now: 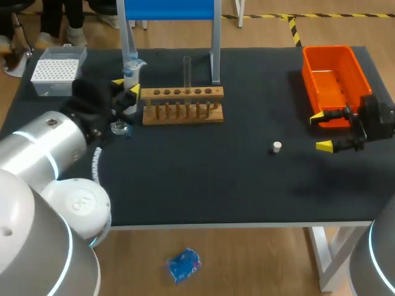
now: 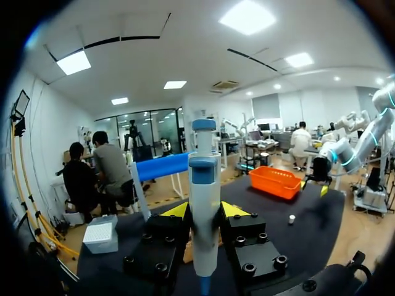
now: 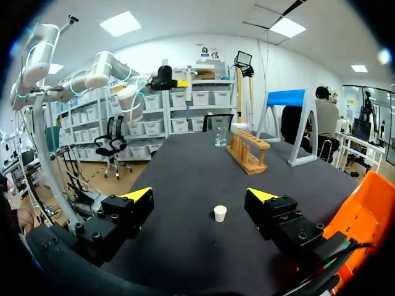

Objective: Invert the test tube, pick up the pipette, mount the tip to pipette, aspirate from beaker and dispense into the tube, eject the tip, return the pipette, and cap with the stopper.

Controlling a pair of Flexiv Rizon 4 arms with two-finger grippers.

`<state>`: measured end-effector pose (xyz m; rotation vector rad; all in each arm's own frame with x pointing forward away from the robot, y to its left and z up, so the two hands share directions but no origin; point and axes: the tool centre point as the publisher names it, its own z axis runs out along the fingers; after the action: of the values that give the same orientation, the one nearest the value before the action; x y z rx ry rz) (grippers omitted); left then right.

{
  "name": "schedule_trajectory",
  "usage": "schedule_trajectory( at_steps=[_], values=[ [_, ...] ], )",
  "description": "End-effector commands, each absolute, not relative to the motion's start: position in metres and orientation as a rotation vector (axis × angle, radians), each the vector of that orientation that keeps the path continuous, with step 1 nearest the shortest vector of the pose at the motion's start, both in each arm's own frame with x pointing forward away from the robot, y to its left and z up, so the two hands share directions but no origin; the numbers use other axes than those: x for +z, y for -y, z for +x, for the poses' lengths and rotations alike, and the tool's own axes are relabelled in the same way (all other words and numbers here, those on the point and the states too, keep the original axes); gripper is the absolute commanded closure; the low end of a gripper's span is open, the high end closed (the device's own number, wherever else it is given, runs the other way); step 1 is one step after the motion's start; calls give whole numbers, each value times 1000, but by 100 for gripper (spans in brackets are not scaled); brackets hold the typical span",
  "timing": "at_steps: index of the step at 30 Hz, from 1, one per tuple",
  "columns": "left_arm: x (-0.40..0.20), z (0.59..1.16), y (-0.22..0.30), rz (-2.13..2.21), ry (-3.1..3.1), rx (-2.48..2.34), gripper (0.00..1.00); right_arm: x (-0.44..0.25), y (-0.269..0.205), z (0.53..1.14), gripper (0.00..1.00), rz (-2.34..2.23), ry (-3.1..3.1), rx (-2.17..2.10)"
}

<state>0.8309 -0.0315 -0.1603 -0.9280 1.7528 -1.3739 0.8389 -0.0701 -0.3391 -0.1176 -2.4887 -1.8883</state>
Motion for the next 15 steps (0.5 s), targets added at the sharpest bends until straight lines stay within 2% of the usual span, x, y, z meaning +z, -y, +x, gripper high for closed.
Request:
schedule_trajectory(
  at_steps=[1, 15],
  values=[
    [-165, 835, 13, -876, -1824, -1447, 100, -339, 70, 838, 0, -118, 2491, -1887],
    [-168, 838, 16, -867, -1830, -1439, 100, -339, 70, 838, 0, -118, 2491, -1887]
  ],
)
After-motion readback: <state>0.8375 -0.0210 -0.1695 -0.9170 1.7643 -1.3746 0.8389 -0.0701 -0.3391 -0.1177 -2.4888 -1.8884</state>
